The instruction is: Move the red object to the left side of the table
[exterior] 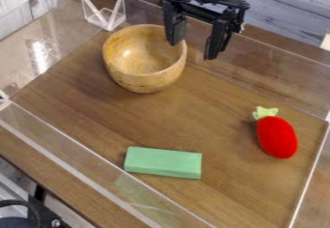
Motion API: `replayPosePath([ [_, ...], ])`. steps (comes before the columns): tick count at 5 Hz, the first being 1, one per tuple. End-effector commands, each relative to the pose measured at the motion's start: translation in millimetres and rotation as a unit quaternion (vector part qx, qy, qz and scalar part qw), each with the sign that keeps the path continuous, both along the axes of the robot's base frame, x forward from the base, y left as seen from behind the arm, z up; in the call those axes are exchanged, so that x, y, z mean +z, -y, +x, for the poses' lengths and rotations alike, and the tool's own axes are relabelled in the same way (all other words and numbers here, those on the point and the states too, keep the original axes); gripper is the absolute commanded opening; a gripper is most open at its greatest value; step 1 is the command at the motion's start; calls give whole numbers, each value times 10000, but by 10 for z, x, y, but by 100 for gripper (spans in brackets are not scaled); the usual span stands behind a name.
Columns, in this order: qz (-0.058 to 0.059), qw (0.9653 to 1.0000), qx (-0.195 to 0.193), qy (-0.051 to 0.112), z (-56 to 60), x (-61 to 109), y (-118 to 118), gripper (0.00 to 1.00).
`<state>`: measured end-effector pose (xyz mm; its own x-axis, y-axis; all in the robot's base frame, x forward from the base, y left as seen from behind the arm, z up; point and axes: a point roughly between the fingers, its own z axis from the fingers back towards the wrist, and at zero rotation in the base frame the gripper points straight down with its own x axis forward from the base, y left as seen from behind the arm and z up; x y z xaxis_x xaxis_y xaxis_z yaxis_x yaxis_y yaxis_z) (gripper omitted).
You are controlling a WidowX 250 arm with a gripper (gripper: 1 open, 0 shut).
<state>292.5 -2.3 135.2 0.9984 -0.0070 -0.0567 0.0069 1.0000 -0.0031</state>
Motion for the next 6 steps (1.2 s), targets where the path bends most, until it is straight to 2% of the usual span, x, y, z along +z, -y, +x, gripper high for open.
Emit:
replayPosePath([
  [1,-55,9991,404,-126,-2,-114,126,100],
  [2,-181,9917,1271,-112,-73,-206,421,100],
  [3,-299,9745,2222,-53,-114,-319,793,100],
  [4,-411,9581,2833,-7,-8,-456,1061,100],
  [5,-499,9458,3208,62,90,-601,1196,100],
  [6,-496,9334,3551,133,165,-731,1267,100],
])
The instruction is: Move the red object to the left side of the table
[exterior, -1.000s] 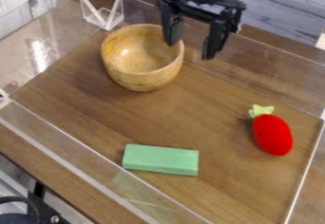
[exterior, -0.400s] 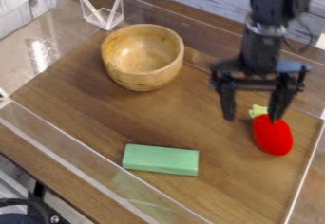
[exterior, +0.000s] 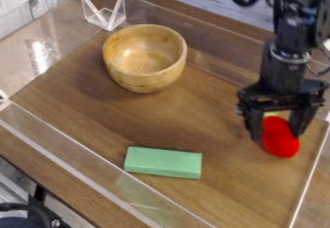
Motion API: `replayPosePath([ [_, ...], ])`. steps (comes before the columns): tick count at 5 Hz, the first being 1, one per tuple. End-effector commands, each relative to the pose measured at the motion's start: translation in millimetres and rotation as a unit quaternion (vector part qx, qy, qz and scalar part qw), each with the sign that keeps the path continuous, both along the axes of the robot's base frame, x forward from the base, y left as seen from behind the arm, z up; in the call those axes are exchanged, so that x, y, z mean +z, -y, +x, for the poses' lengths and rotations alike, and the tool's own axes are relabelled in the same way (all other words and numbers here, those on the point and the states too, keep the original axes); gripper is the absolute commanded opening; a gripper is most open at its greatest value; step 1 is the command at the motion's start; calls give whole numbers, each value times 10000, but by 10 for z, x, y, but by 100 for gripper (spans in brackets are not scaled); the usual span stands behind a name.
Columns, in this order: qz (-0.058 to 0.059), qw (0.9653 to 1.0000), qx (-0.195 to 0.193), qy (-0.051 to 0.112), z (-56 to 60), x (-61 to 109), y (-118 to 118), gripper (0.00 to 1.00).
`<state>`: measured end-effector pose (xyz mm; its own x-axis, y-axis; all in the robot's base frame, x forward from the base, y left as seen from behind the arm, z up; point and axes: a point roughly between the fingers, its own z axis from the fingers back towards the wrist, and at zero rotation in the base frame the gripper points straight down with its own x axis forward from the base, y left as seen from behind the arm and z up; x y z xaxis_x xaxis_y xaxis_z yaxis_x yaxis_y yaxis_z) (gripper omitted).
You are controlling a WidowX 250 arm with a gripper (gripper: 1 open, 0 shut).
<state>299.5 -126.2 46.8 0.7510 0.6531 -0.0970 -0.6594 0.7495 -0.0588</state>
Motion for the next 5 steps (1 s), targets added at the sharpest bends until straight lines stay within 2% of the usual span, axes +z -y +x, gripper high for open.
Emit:
replayPosePath([
  [1,-26,9982,480,359,138,7,64,100],
  [2,76,9963,693,501,162,-115,72,100],
  [3,224,9957,622,653,247,-96,165,0],
  [4,367,9946,522,813,313,-32,272,0],
  [5,523,9935,296,968,329,-62,217,0],
])
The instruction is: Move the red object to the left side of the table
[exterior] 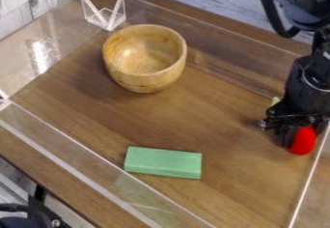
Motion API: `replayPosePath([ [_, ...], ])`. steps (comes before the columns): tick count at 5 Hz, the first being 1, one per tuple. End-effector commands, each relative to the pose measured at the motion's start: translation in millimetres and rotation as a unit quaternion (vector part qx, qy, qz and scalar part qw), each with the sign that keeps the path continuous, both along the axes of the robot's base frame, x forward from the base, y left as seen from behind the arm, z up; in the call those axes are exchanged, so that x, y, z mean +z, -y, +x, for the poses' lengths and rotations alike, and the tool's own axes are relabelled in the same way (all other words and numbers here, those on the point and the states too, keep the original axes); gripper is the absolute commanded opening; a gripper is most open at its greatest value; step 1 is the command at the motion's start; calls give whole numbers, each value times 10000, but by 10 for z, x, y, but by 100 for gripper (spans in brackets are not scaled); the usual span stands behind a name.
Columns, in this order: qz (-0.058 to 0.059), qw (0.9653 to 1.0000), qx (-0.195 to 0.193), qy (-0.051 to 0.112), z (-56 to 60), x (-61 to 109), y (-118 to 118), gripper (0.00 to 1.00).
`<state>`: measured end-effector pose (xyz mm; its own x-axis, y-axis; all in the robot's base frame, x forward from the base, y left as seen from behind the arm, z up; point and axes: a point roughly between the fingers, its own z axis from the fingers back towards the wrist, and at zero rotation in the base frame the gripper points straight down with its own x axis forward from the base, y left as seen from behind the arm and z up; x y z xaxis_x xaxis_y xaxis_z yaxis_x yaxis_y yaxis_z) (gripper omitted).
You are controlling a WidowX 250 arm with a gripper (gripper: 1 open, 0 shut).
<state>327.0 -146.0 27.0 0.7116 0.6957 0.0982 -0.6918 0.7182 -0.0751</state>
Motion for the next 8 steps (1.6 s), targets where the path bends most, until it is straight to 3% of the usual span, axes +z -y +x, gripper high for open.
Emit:
replayPosePath([
  [1,44,9996,-121,263,69,88,-39,0],
  [3,276,9989,68,368,241,72,-67,0],
  [5,518,9975,158,449,25,281,-284,0],
  [6,624,9964,-194,532,-44,257,-353,100],
  [7,565,9958,-443,563,-61,265,-367,100],
  [8,523,9961,-372,605,12,389,-354,100],
])
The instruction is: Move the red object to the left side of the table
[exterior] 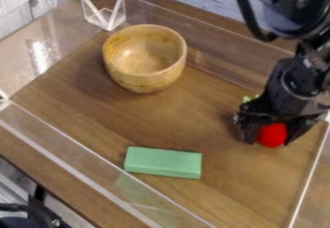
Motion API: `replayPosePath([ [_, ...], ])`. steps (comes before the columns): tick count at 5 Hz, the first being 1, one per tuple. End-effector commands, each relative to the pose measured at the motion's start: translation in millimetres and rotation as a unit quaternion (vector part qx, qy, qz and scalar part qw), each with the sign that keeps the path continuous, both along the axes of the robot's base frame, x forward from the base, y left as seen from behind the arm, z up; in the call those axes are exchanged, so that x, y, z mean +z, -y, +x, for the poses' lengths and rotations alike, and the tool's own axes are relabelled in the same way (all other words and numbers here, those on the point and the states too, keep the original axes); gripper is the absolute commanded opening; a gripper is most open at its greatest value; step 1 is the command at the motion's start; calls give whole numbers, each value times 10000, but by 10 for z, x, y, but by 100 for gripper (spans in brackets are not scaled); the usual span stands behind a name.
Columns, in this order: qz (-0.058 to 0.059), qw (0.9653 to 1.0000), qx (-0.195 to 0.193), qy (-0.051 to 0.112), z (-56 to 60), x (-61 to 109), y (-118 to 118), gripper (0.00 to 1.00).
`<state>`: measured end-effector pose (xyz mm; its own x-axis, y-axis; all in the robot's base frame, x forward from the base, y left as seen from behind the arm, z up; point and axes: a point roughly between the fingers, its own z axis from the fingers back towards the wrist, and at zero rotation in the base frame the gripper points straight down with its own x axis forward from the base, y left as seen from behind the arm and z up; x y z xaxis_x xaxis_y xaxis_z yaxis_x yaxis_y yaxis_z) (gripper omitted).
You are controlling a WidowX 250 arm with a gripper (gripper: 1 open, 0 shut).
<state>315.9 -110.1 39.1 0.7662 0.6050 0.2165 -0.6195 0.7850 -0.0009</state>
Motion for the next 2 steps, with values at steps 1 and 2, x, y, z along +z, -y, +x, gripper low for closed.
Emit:
replayPosePath([
  [1,-242,9986,135,440,198,366,23,100],
  [2,-251,9987,162,413,174,398,39,0],
])
